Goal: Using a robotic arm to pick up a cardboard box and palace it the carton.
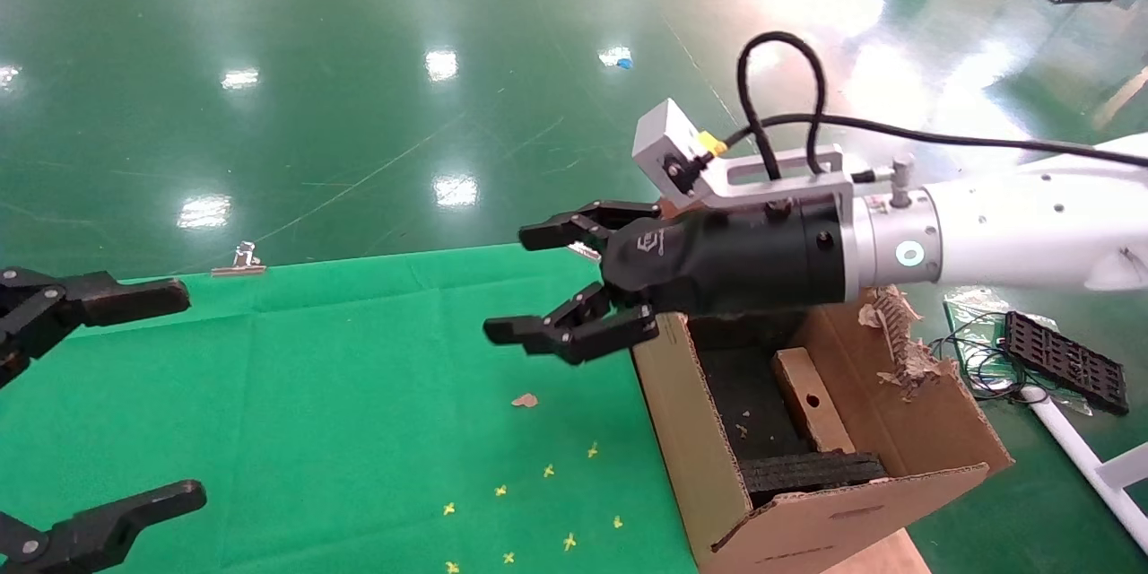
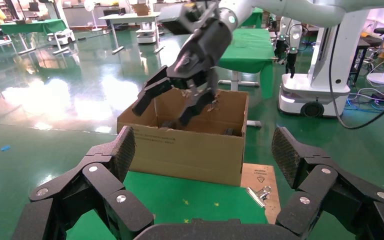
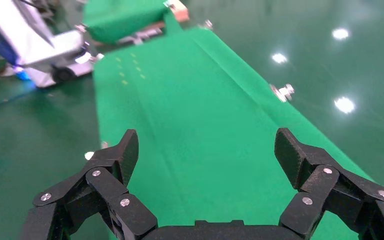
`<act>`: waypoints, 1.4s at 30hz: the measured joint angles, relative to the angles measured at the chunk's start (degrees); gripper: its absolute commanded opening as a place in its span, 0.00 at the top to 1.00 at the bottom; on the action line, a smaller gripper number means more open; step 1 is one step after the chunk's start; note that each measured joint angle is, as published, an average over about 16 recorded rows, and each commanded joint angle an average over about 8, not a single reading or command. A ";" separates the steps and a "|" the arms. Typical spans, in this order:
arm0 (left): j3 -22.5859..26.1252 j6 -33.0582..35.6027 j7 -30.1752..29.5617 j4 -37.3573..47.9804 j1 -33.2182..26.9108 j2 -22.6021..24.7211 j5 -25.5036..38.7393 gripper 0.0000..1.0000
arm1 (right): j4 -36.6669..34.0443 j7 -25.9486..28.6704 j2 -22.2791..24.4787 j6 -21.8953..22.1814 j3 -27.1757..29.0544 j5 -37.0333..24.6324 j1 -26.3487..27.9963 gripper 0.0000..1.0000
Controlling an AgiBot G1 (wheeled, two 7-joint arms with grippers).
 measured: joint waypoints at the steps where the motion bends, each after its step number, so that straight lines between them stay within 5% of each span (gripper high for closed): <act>1: 0.00 0.00 0.00 0.00 0.00 0.00 0.00 0.00 | 0.76 -0.59 0.12 -0.31 1.24 0.61 -1.12 0.00; 21: 0.05 -0.03 0.03 0.01 -0.01 -0.03 -0.04 0.00 | 13.92 -10.62 2.16 -5.64 22.73 11.26 -20.66 0.00; 42: 0.05 -0.05 0.03 0.02 0.00 -0.03 -0.06 0.00 | 14.28 -11.00 2.26 -5.80 23.34 11.57 -21.22 0.00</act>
